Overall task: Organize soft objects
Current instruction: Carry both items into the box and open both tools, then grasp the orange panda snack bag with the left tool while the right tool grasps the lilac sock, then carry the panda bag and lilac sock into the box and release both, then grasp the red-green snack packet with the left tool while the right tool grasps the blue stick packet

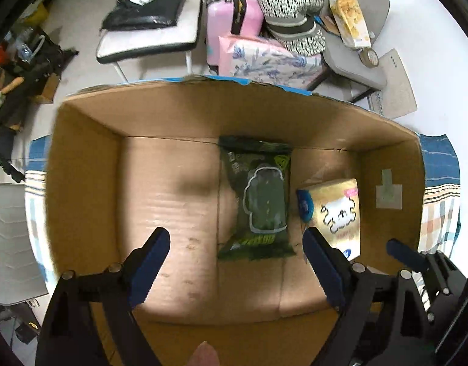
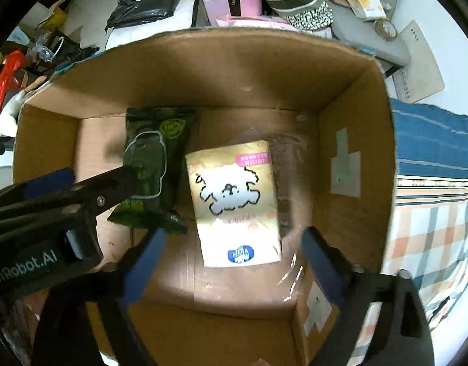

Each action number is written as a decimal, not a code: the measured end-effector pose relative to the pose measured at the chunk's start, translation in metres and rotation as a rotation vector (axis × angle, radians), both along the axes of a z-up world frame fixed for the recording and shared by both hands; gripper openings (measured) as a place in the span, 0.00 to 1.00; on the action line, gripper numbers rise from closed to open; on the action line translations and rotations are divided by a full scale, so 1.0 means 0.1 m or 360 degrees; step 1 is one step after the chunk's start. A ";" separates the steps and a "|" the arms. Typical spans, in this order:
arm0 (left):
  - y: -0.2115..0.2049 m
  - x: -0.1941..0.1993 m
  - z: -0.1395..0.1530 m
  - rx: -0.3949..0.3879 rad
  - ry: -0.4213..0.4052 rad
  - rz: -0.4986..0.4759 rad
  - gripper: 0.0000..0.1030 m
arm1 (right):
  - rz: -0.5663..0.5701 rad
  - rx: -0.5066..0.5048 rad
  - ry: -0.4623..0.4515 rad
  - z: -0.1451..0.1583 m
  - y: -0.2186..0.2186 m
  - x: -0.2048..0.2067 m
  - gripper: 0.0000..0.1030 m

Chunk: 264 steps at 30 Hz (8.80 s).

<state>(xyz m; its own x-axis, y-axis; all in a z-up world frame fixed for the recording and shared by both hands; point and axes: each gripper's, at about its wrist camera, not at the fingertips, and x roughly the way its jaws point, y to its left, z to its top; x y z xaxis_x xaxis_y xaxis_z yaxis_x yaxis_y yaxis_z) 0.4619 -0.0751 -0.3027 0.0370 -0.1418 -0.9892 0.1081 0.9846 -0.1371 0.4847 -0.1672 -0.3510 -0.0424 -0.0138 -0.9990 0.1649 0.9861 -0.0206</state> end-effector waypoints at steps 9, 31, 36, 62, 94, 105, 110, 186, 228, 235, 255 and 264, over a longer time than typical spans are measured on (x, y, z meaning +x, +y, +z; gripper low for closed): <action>0.26 -0.50 0.39 0.0073 -0.0165 0.0031 0.86 | -0.0031 -0.0087 -0.0075 0.29 0.07 -0.40 0.93; 0.60 -1.80 1.38 0.0101 -0.0426 0.0064 0.86 | -0.0038 -0.0112 -0.0419 1.56 0.58 -1.82 0.93; 0.78 -2.15 1.09 0.0137 -0.0282 0.0181 0.87 | -0.0041 -0.0025 -0.0395 1.59 0.52 -2.20 0.93; 0.78 -2.68 -1.06 0.0336 0.0283 0.0288 0.78 | -0.0489 0.0107 -0.0117 -0.06 -0.77 -2.53 0.93; 0.53 -3.09 -0.56 -0.0077 0.0203 0.0210 0.42 | -0.0308 0.0217 0.0174 -0.19 -0.70 -3.90 0.42; 0.24 -2.72 -1.10 -0.0118 0.0333 0.0074 0.48 | -0.0403 0.0162 0.0007 0.07 -0.85 -3.25 0.56; 0.09 -2.72 -1.11 -0.0070 0.0319 -0.0027 0.56 | -0.0461 0.0164 0.0140 -0.31 -0.90 -3.02 0.56; 0.31 0.65 -0.26 0.0220 0.0100 -0.0018 0.54 | -0.0104 0.0005 0.0413 -0.16 -0.23 -0.64 0.38; 0.84 -1.81 1.10 0.0085 -0.0393 0.0229 0.98 | 0.0039 -0.0002 -0.0274 1.52 0.35 -1.77 1.00; 0.88 -2.07 0.30 0.0088 -0.0078 0.0344 0.98 | -0.0023 0.0095 -0.0071 0.88 0.24 -2.29 1.00; 0.48 -2.13 -0.92 0.0360 0.0153 0.0203 0.98 | -0.0185 0.0158 0.0199 -0.54 -0.12 -2.80 0.31; 1.43 -2.66 -0.58 0.0183 0.0232 0.0568 0.98 | -0.0109 0.0157 0.0203 -0.41 -0.08 -2.84 0.30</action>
